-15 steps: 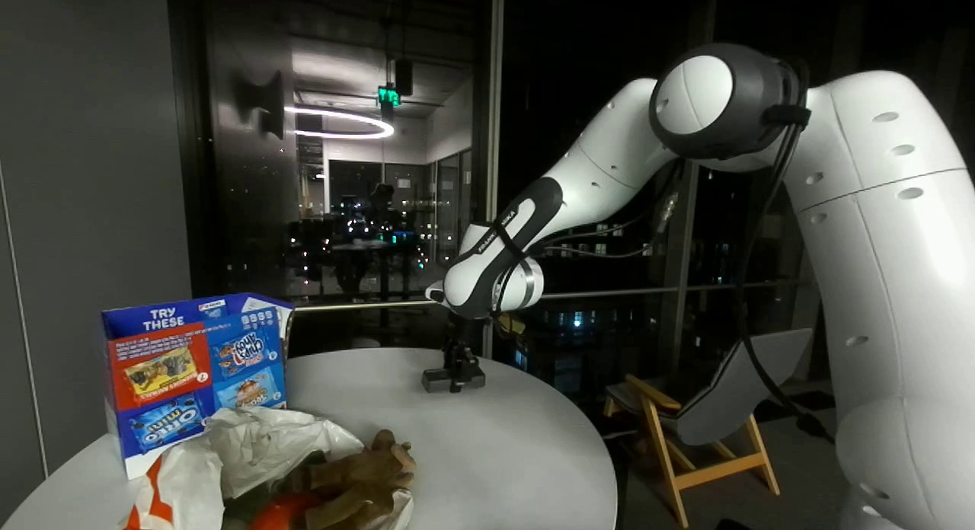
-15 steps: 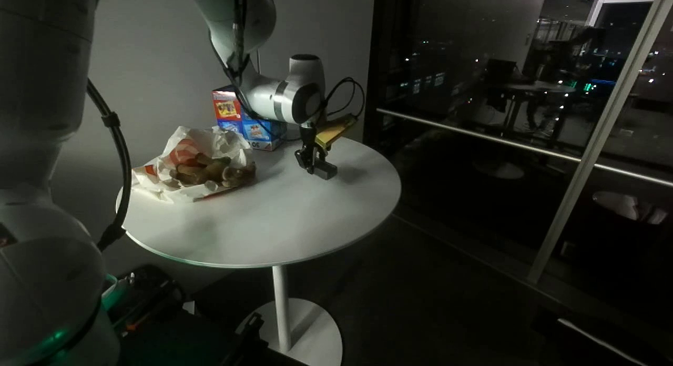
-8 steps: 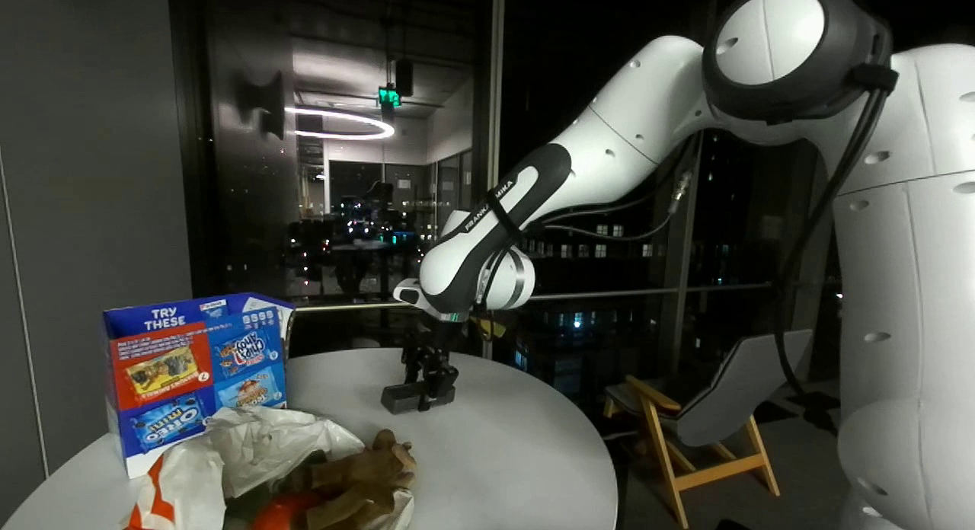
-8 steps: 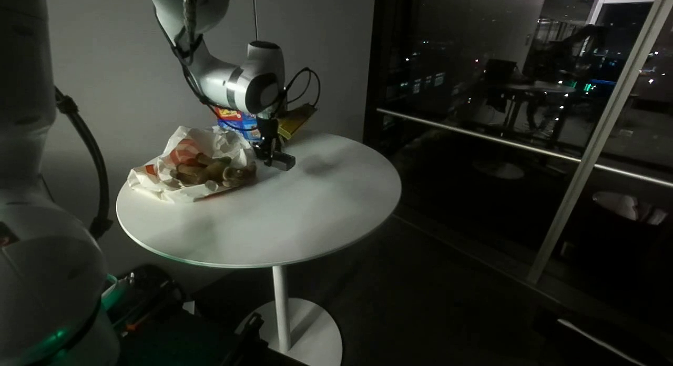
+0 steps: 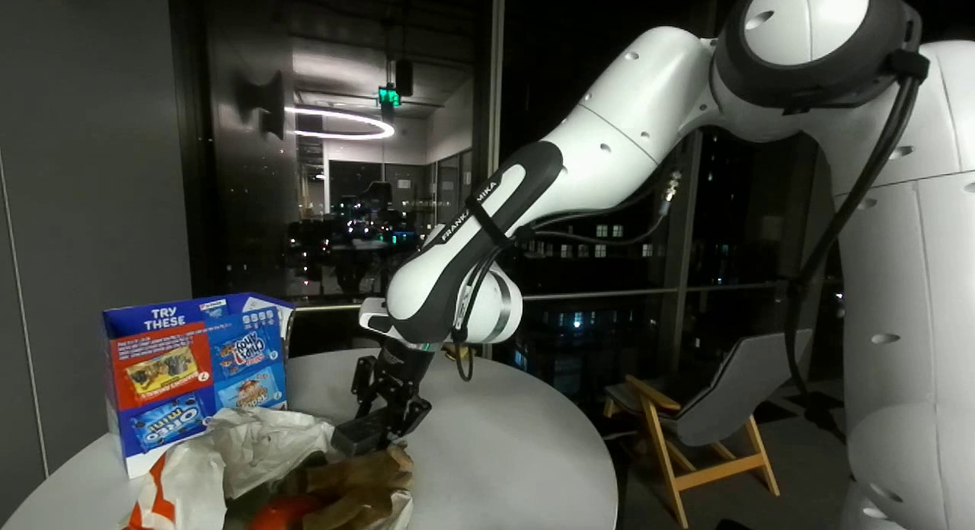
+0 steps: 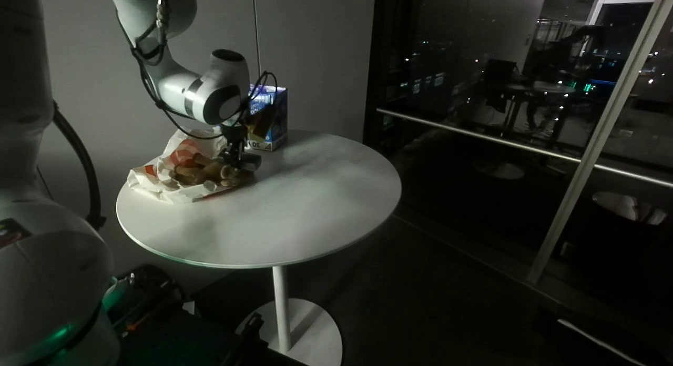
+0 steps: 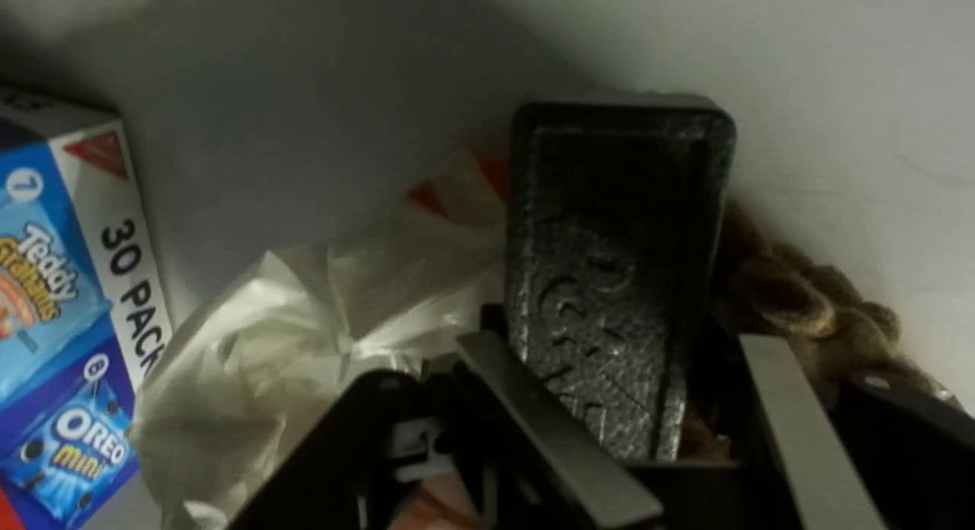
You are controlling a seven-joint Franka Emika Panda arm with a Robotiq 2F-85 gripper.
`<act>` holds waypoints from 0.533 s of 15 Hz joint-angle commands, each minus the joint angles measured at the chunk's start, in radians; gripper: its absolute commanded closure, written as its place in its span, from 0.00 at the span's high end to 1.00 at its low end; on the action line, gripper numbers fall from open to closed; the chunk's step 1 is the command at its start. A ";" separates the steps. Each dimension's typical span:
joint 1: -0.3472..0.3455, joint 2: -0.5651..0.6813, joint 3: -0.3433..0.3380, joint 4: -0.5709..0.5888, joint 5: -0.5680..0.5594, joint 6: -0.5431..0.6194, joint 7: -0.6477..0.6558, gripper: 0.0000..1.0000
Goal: Put the horse and the grey thing into the carrier bag and move it to the right
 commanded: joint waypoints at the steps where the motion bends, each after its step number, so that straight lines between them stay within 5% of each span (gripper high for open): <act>1: -0.018 -0.051 0.090 -0.047 0.082 0.098 -0.120 0.32; 8: -0.097 -0.049 0.314 -0.017 0.337 0.130 -0.379 0.32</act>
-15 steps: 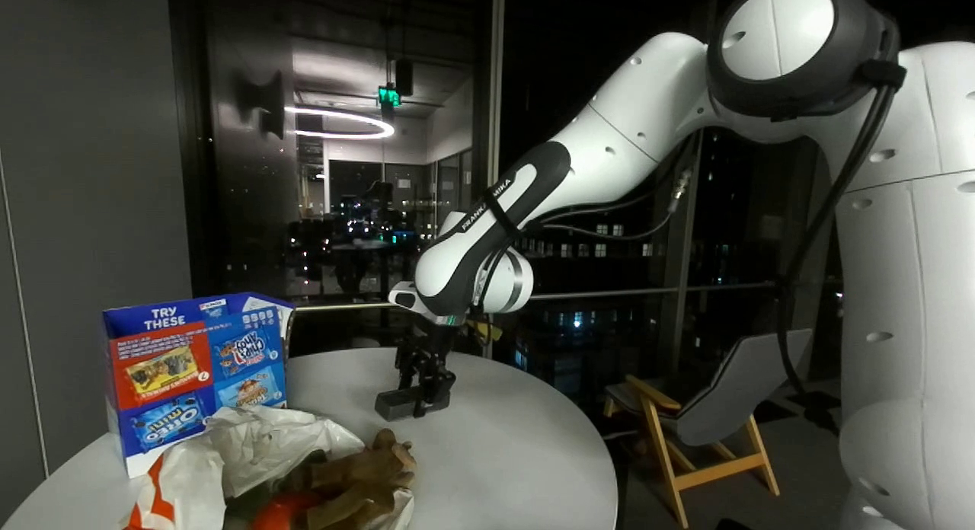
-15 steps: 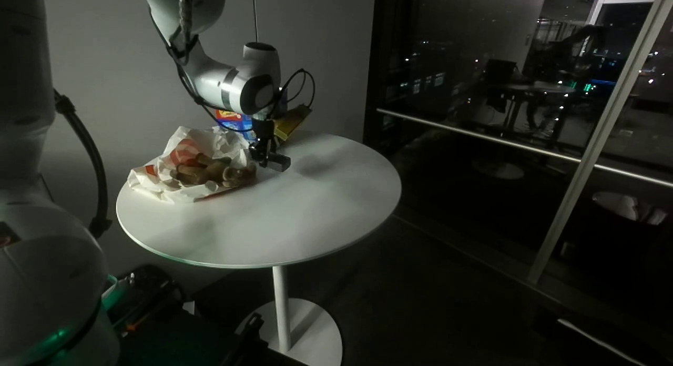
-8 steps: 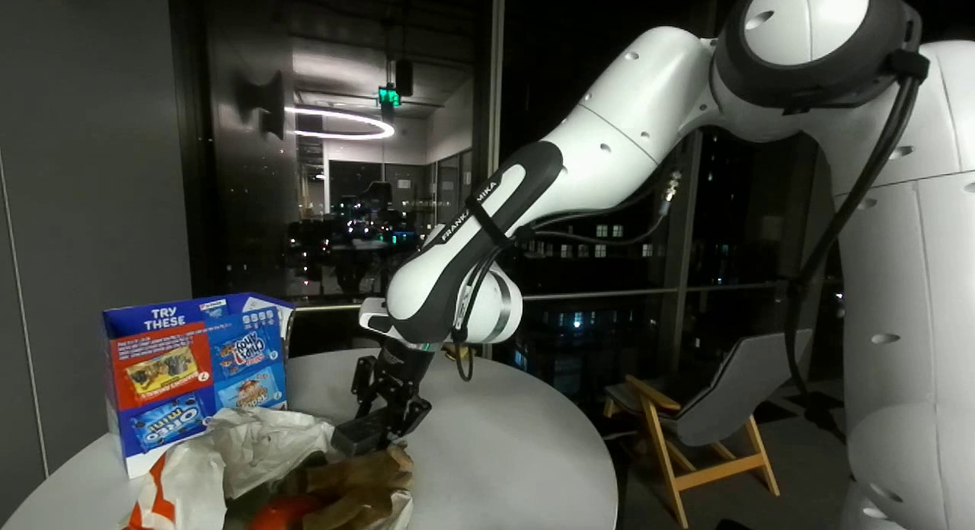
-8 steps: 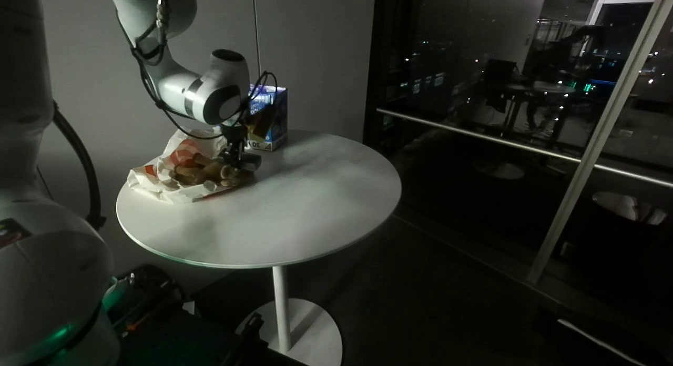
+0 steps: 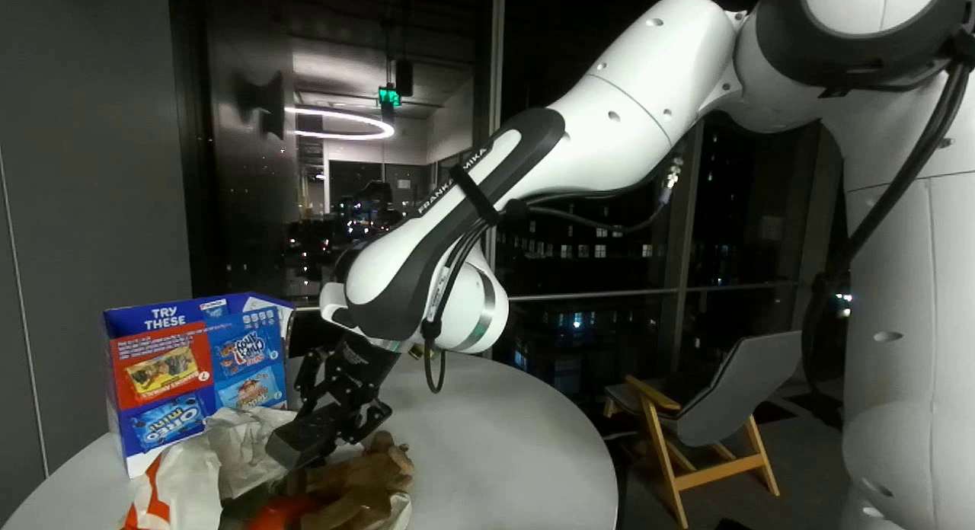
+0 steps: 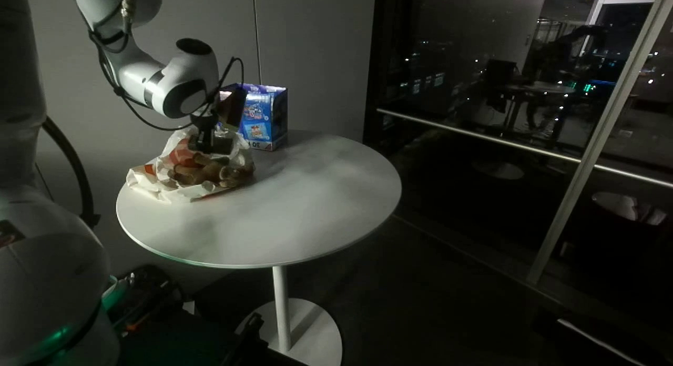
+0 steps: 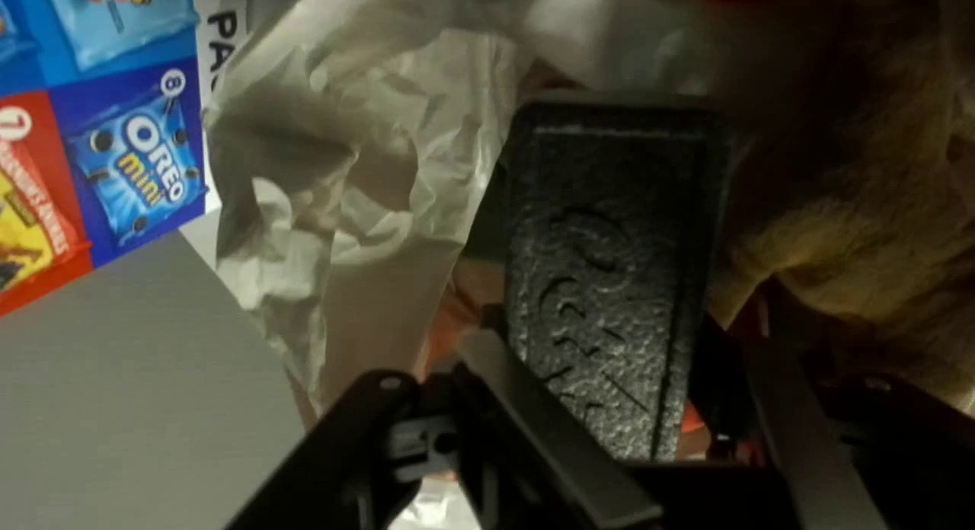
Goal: Put the horse and the grey thing into the carrier bag and move it to the right
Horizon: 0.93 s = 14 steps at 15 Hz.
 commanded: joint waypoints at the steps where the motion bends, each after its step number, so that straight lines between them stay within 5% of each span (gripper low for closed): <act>1: -0.073 -0.001 0.125 0.011 0.166 0.005 -0.196 0.32; 7: -0.173 0.070 0.219 0.021 0.314 -0.013 -0.479 0.32; 9: -0.198 0.076 0.225 0.007 0.322 -0.033 -0.520 0.82; 14: -0.194 0.082 0.187 -0.011 0.286 -0.057 -0.467 1.00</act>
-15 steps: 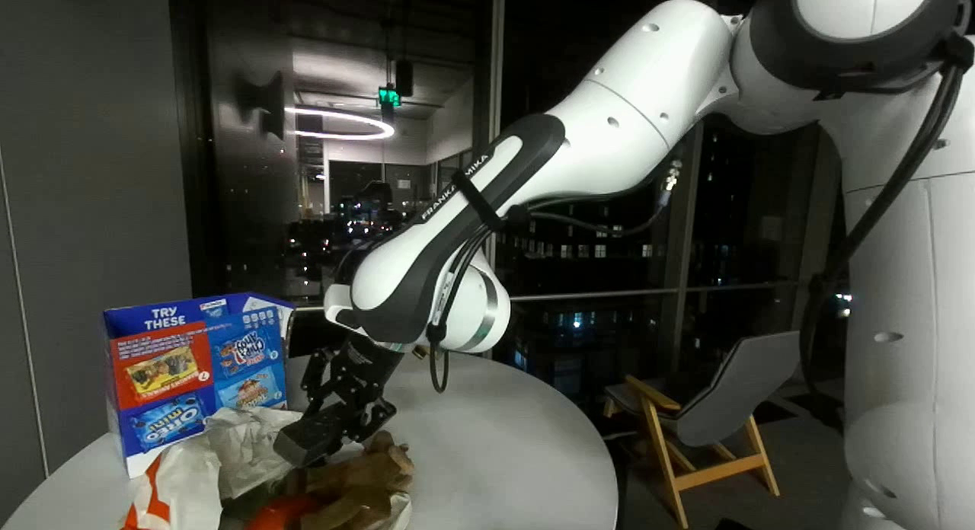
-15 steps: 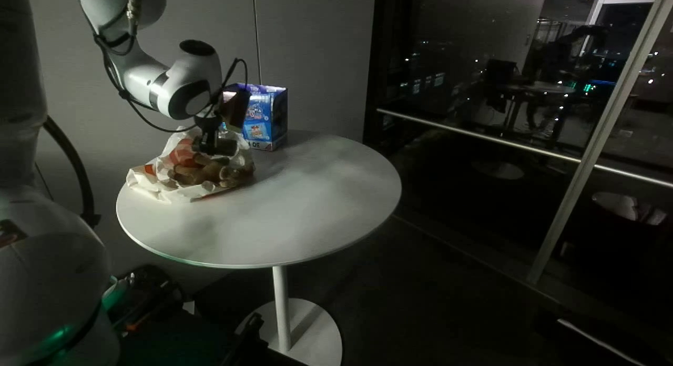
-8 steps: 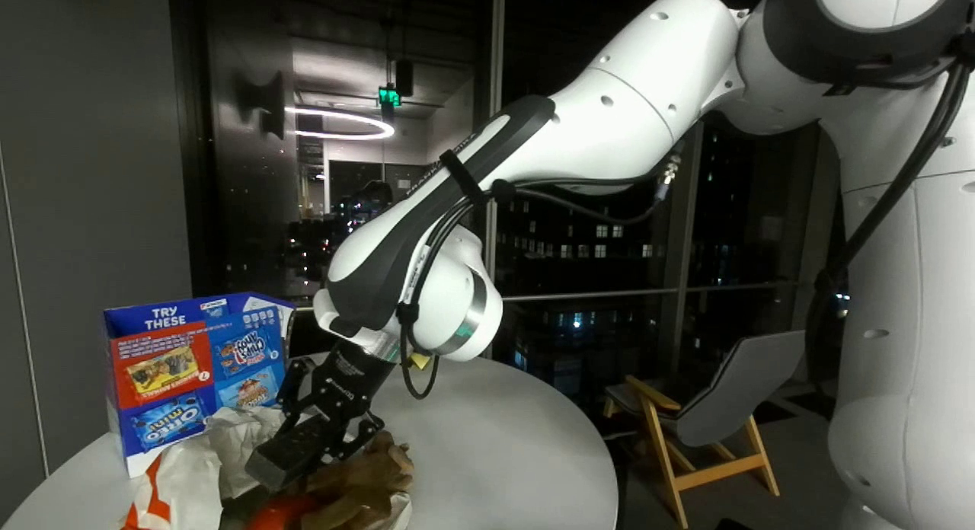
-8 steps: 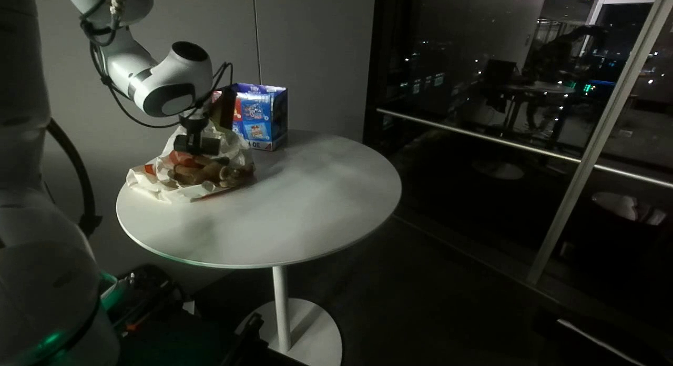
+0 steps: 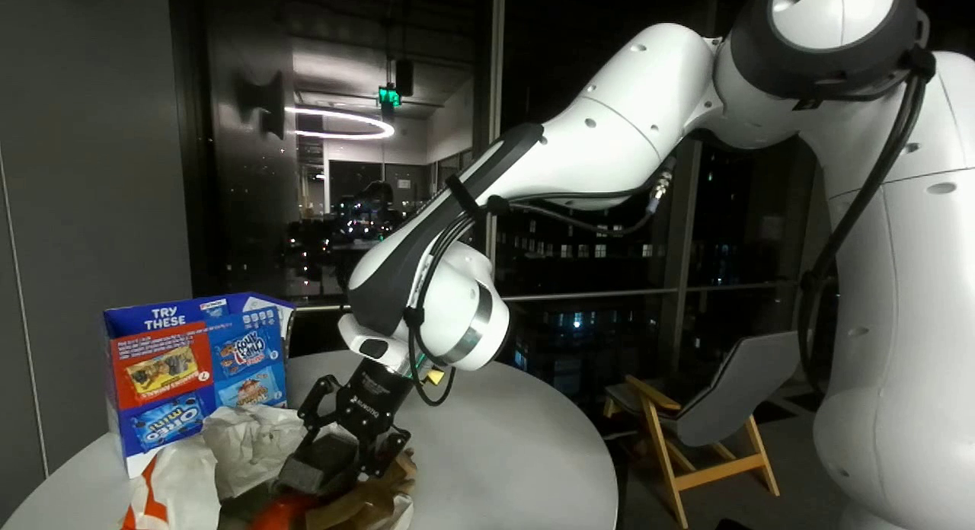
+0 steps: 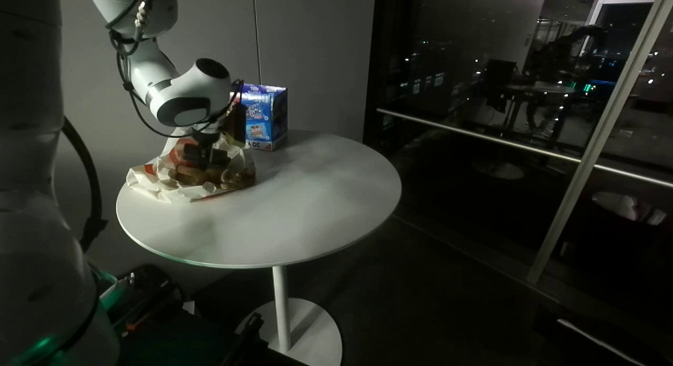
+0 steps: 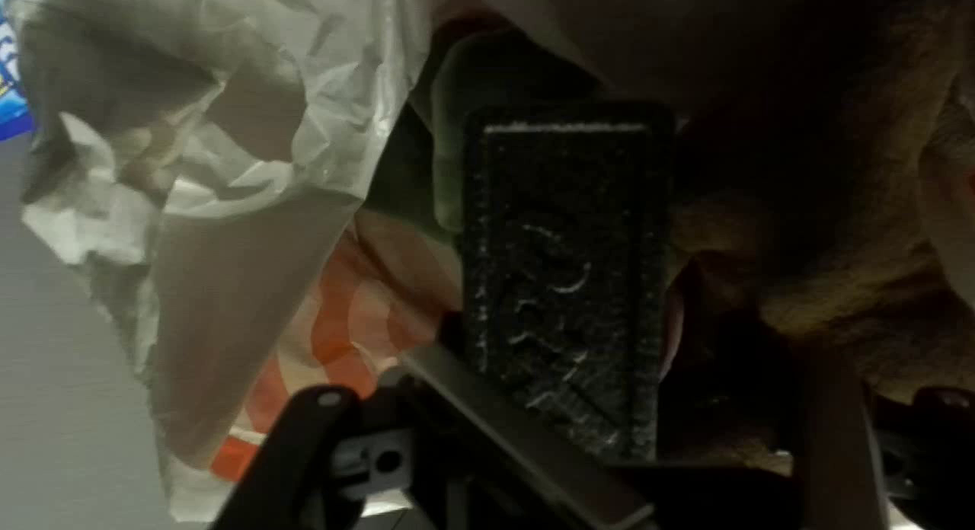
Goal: Put the horse and the grey thing into the carrier bag and move it to the right
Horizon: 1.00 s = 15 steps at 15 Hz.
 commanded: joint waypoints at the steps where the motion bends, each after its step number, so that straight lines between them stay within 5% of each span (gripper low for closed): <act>1: 0.000 0.001 -0.006 -0.003 -0.001 -0.003 0.001 0.90; 3: 0.000 0.005 -0.005 -0.003 -0.001 -0.003 0.001 1.00; 10: -0.010 -0.029 0.023 -0.016 0.035 0.046 -0.022 1.00; 15: -0.127 -0.199 0.167 0.010 0.282 -0.039 -0.087 1.00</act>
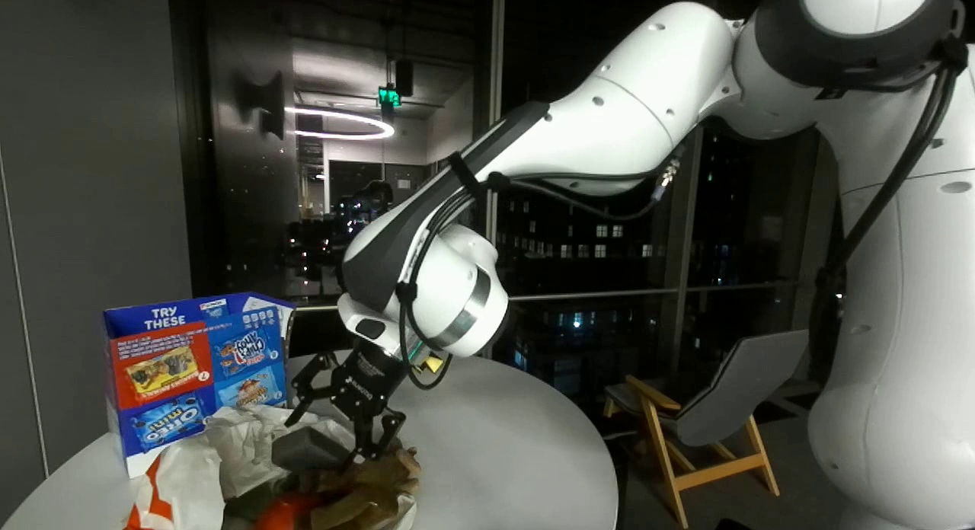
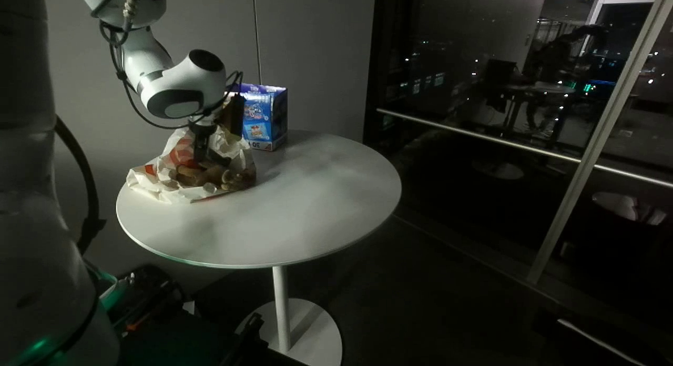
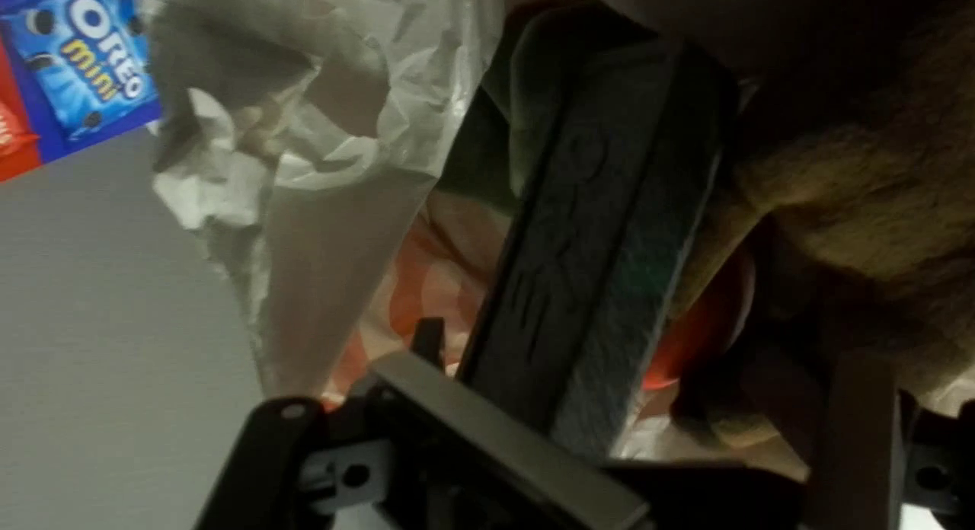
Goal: Put the horse and the grey thing into the carrier bag and move it to the right
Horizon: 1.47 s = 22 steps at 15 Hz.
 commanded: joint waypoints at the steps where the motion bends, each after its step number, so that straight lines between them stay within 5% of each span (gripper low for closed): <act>1: -0.093 -0.197 0.097 0.008 0.217 -0.089 -0.048 1.00; 6: -0.115 -0.398 0.023 -0.017 0.338 -0.055 0.052 1.00; 10: -0.196 -0.401 0.005 -0.082 0.225 0.060 0.167 1.00; 11: -0.161 -0.378 -0.002 -0.044 0.270 0.010 0.096 1.00; 16: -0.200 -0.375 -0.003 -0.072 0.243 0.034 0.130 1.00; 20: -0.228 -0.421 -0.044 -0.125 0.145 -0.258 0.201 1.00; 21: -0.060 -0.402 -0.226 -0.146 0.048 -0.288 0.258 1.00; 22: -0.044 -0.430 -0.272 -0.165 -0.007 -0.364 0.279 1.00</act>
